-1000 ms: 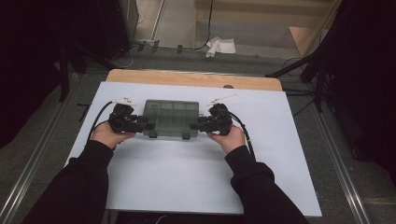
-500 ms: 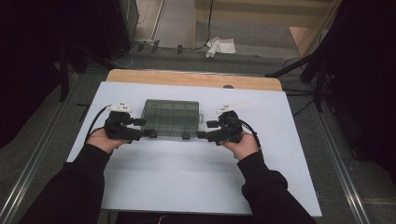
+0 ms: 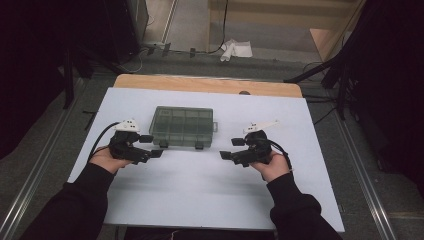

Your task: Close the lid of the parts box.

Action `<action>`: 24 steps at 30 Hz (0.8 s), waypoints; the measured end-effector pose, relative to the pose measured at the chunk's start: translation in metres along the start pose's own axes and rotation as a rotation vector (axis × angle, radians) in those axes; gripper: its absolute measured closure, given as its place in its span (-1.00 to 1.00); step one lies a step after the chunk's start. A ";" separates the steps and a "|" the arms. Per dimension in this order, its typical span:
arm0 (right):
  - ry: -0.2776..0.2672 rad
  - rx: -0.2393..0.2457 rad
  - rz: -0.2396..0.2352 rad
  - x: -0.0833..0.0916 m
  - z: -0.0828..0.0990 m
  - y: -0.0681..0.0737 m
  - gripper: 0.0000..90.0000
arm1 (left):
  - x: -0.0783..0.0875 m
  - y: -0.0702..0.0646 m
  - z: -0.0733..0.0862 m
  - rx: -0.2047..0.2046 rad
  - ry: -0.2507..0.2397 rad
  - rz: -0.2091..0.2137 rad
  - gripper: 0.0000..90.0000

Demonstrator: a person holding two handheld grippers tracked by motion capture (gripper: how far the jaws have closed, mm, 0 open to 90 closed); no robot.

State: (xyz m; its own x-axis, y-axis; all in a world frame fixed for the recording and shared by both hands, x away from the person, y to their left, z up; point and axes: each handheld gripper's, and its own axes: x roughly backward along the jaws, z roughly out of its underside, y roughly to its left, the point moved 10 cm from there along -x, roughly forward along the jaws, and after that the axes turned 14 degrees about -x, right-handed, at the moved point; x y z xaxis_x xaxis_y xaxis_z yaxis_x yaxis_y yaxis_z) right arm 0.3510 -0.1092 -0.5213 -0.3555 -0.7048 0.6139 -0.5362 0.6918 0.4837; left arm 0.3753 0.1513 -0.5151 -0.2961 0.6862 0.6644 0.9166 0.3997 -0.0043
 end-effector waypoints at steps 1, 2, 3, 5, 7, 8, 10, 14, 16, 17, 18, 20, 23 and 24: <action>0.003 0.000 0.001 0.001 0.003 -0.001 -0.45 | 0.000 -0.002 0.001 -0.004 0.008 0.004 -0.41; 0.006 0.001 0.003 0.003 0.005 -0.001 -0.45 | 0.000 -0.004 0.003 -0.008 0.012 0.005 -0.41; 0.006 -0.001 0.004 0.005 0.007 -0.002 -0.46 | 0.000 -0.005 0.004 -0.014 0.018 0.000 -0.41; 0.005 -0.002 0.008 0.008 0.011 -0.004 -0.46 | -0.001 -0.009 0.006 -0.023 0.021 0.002 -0.41; 0.006 -0.004 0.012 0.012 0.014 -0.006 -0.46 | -0.002 -0.011 0.007 -0.029 0.027 0.004 -0.41; 0.003 -0.002 0.016 0.014 0.015 -0.007 -0.46 | -0.002 -0.013 0.007 -0.022 0.021 0.003 -0.41; 0.002 -0.003 0.017 0.017 0.019 -0.009 -0.46 | -0.002 -0.014 0.009 -0.019 0.021 0.004 -0.41; 0.010 -0.005 0.029 0.022 0.027 -0.012 -0.46 | -0.003 -0.018 0.012 -0.017 0.027 0.007 -0.41; 0.012 -0.001 0.032 0.024 0.031 -0.012 -0.46 | -0.003 -0.019 0.015 -0.028 0.033 0.000 -0.41; 0.016 0.001 0.036 0.025 0.033 -0.013 -0.46 | -0.003 -0.021 0.016 -0.024 0.030 0.002 -0.41; 0.020 -0.005 0.035 0.026 0.035 -0.013 -0.46 | -0.003 -0.021 0.017 -0.028 0.036 0.007 -0.41; 0.019 0.003 0.034 0.028 0.038 -0.014 -0.46 | -0.002 -0.024 0.019 -0.024 0.032 0.011 -0.41; 0.028 -0.003 0.039 0.031 0.044 -0.015 -0.46 | 0.000 -0.027 0.020 -0.022 0.028 0.007 -0.41; 0.027 -0.003 0.040 0.032 0.046 -0.016 -0.46 | 0.001 -0.027 0.021 -0.020 0.025 0.006 -0.41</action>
State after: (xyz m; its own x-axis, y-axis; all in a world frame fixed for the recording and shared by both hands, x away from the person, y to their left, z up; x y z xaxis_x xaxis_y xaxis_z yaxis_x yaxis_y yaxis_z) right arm 0.3131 -0.1500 -0.5379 -0.3558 -0.6723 0.6492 -0.5198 0.7196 0.4604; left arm 0.3446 0.1540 -0.5304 -0.2845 0.6728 0.6830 0.9234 0.3837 0.0067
